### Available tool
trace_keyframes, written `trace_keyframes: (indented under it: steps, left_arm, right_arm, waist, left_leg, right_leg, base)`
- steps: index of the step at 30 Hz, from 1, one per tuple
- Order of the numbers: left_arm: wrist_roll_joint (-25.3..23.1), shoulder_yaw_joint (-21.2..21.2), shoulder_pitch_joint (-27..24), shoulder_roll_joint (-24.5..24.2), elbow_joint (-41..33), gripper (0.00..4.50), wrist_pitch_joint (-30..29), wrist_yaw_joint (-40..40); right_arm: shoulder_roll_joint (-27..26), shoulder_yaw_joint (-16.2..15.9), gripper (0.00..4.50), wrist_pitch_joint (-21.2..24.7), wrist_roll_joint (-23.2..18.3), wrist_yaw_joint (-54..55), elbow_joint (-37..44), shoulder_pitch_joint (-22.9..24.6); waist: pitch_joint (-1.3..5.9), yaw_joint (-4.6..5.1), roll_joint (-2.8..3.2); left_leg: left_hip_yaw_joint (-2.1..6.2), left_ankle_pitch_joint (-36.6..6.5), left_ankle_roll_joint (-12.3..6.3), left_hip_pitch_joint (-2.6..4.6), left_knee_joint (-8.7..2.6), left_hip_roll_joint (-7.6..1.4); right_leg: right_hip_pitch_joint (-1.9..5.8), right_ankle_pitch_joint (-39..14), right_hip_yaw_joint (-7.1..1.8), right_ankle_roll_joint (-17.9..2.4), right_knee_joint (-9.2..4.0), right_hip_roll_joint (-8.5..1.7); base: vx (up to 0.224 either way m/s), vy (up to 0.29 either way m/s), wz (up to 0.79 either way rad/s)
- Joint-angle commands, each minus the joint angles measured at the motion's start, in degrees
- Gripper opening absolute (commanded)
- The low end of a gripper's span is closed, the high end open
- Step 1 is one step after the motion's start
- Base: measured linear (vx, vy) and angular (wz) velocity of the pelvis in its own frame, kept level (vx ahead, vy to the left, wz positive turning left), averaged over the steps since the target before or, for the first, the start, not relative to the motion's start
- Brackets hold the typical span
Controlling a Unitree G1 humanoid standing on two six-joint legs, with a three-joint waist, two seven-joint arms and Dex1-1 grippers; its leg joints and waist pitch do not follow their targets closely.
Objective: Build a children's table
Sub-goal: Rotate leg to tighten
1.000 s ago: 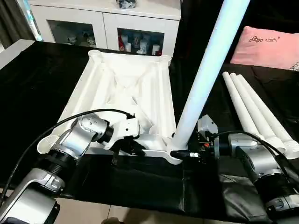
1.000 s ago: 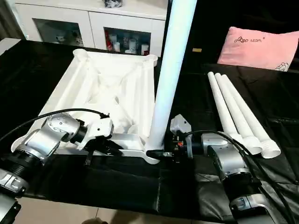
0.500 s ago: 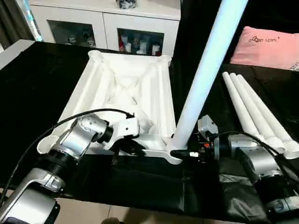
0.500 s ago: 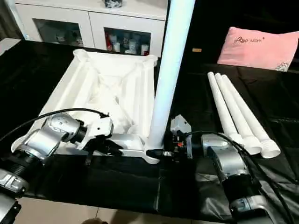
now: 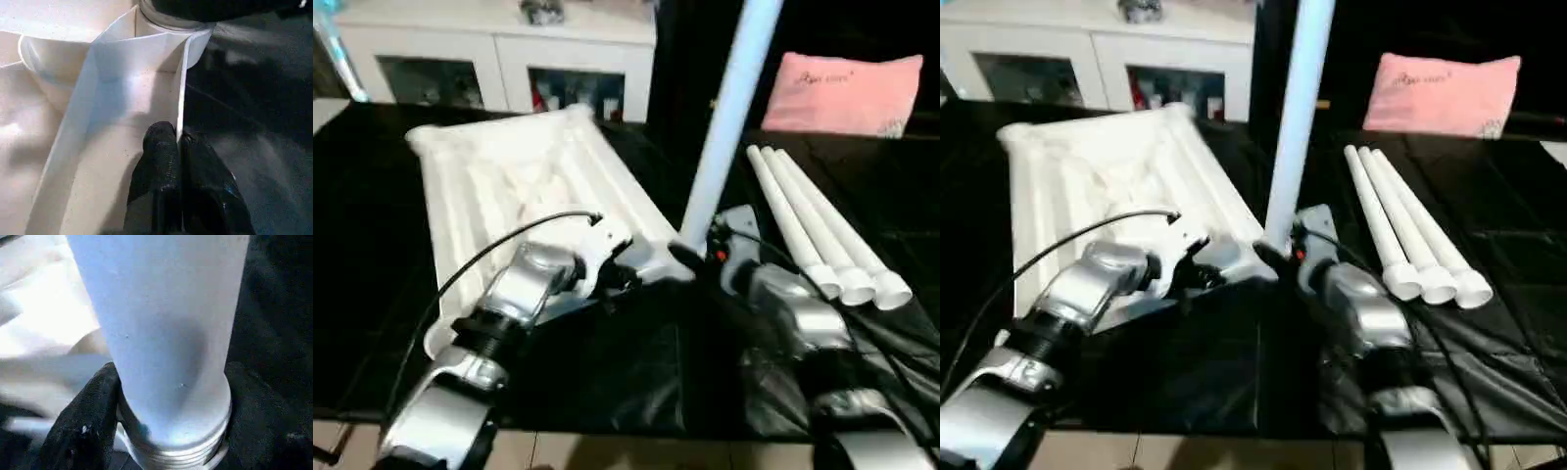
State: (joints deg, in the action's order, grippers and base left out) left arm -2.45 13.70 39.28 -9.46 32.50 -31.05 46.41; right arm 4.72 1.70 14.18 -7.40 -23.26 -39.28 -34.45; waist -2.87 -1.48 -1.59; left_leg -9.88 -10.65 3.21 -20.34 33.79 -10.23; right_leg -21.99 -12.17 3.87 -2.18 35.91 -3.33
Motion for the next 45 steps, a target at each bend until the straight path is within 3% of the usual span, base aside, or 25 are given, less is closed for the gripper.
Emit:
trace_keyframes:
  steps: [1,4,5,7,10,11,13,15,18,24,28,30,34,40,45]
  left_arm:
    - [2.1,-0.6,2.8,3.7,-2.7,0.00,0.6,-1.0]
    - [1.1,0.5,2.4,3.1,-3.6,0.00,1.0,-1.3]
    - [1.1,0.6,2.3,3.0,-3.8,0.00,1.0,-1.4]
    - [1.0,0.7,2.1,2.7,-3.8,0.00,1.2,-1.2]
    - [0.6,0.7,1.2,1.3,-4.5,0.00,0.9,-1.2]
    - [0.3,0.9,1.1,0.7,-4.4,0.00,1.3,-1.0]
    - [-0.1,1.2,0.8,-0.2,-4.2,0.00,2.8,-0.3]
    - [-1.1,2.2,0.2,-2.4,-3.5,0.00,6.8,1.9]
    - [-1.1,2.3,-0.1,-4.0,-2.8,0.00,7.5,3.8]
    - [0.5,2.9,-0.9,-6.9,-2.3,0.00,10.5,9.9]
    - [1.2,4.9,-2.2,-10.0,-2.3,0.00,16.8,17.7]
    - [1.0,6.0,-2.9,-11.6,-2.3,0.00,19.9,21.2]
    - [1.3,7.2,-3.4,-13.3,-2.5,0.00,22.0,25.9]
    - [1.8,9.4,-3.5,-15.5,-3.1,0.00,26.0,33.1]
    - [1.4,11.2,-3.4,-15.8,-3.3,0.00,28.6,36.9]
  right_arm:
    - [-4.5,-4.5,2.72,2.0,0.7,-0.1,-3.8,0.5]
    - [-5.9,-3.7,2.72,2.1,0.3,-0.8,-3.5,-0.3]
    - [-6.0,-3.7,3.07,2.1,0.4,-0.8,-3.6,-0.4]
    - [-5.8,-4.0,3.42,1.9,0.6,-0.9,-3.4,-0.2]
    - [-5.5,-3.5,3.51,0.2,1.1,-0.4,-3.9,0.3]
    - [-5.1,-3.4,3.78,-0.3,1.2,-0.5,-3.5,0.8]
    - [-4.4,-3.2,3.91,-0.8,1.3,-1.1,-2.3,1.7]
    - [-2.0,-3.0,4.10,-1.6,-0.1,-5.6,2.4,5.2]
    - [0.7,-2.9,4.37,-2.4,-1.4,-10.3,6.4,8.6]
    - [7.4,-2.7,4.46,-2.7,-3.2,-18.7,12.1,13.7]
    - [12.6,-2.9,4.46,-2.6,-5.3,-27.5,17.4,16.3]
    - [14.8,-3.2,4.46,-2.7,-5.8,-30.3,18.6,16.4]
    - [17.7,-4.6,4.46,-3.0,-5.9,-34.8,19.7,16.0]
    - [20.9,-8.5,4.46,-4.3,-5.6,-44.0,20.7,15.0]
    - [21.0,-11.1,4.46,-6.0,-4.7,-47.8,18.2,13.6]
  waist:
    - [3.39,-0.46,-0.27]
    - [3.43,-0.74,-0.19]
    - [3.43,-0.76,-0.20]
    - [3.27,-0.68,-0.26]
    - [3.13,-0.60,-0.01]
    - [3.08,-0.56,0.12]
    - [3.13,-0.55,0.11]
    - [3.24,-0.65,0.24]
    - [3.40,-1.06,0.33]
    - [3.46,-1.24,0.44]
    - [3.61,-1.59,0.28]
    - [3.47,-1.79,0.26]
    - [3.31,-2.31,0.45]
    - [3.40,-3.54,0.33]
    - [3.48,-3.78,0.23]
  left_leg:
    - [0.99,-7.4,-1.99,-0.14,-3.56,-2.66]
    - [0.84,-6.3,-3.37,-0.15,-3.58,-2.74]
    - [0.87,-5.8,-3.64,-0.18,-3.63,-2.79]
    - [0.85,-6.7,-3.63,-0.12,-3.73,-2.83]
    - [0.93,-9.0,-2.74,0.02,-3.87,-2.95]
    - [0.99,-9.5,-2.40,0.05,-3.95,-2.96]
    - [0.98,-9.4,-2.24,0.05,-3.97,-3.01]
    - [1.00,-8.4,-2.78,-0.05,-3.97,-2.98]
    - [0.99,-7.2,-3.78,-0.01,-3.97,-3.16]
    - [0.99,-7.0,-4.30,0.02,-3.90,-3.28]
    - [0.94,-6.0,-5.45,-0.17,-3.69,-3.21]
    - [0.91,-5.3,-6.32,-0.24,-3.64,-3.23]
    - [0.80,-6.5,-5.53,0.16,-3.77,-3.55]
    - [0.68,-6.1,-5.25,0.13,-3.63,-3.67]
    - [0.71,-5.8,-5.01,0.05,-3.57,-3.68]
  right_leg:
    - [2.67,-10.5,-3.19,-11.5,-5.14,-5.23]
    - [2.85,-6.7,-3.28,-11.9,-4.92,-5.20]
    - [2.94,-5.7,-3.24,-12.1,-4.80,-5.20]
    - [2.91,-6.6,-3.21,-12.2,-4.99,-5.26]
    - [2.73,-10.5,-3.25,-11.6,-5.35,-5.43]
    - [2.69,-11.2,-3.26,-11.3,-5.43,-5.39]
    - [2.68,-10.8,-3.32,-11.3,-5.42,-5.37]
    - [2.82,-7.8,-3.35,-11.4,-5.24,-5.22]
    - [3.06,-3.4,-3.27,-12.1,-4.84,-5.26]
    - [3.21,-2.2,-3.27,-12.9,-4.79,-5.34]
    - [3.45,0.5,-3.24,-13.6,-4.56,-5.36]
    - [3.22,0.9,-3.18,-13.7,-4.47,-5.32]
    - [2.82,-1.5,-3.22,-13.7,-4.55,-5.41]
    - [2.83,-1.1,-3.12,-13.5,-4.21,-5.41]
    - [2.84,-1.3,-3.07,-13.5,-4.06,-5.53]
  base:
    - [0.000,0.000,0.00]
    - [0.000,0.000,0.00]
    - [0.000,0.000,0.00]
    - [0.000,0.000,0.00]
    - [0.000,0.000,0.00]
    - [0.000,0.000,0.00]
    - [0.000,0.000,0.00]
    - [0.000,0.000,0.00]
    - [0.000,0.000,0.00]
    - [0.000,0.000,0.00]
    - [0.000,0.000,0.00]
    - [0.000,0.000,0.00]
    - [0.000,0.000,0.00]
    - [0.000,0.000,0.00]
    - [0.000,0.000,0.00]
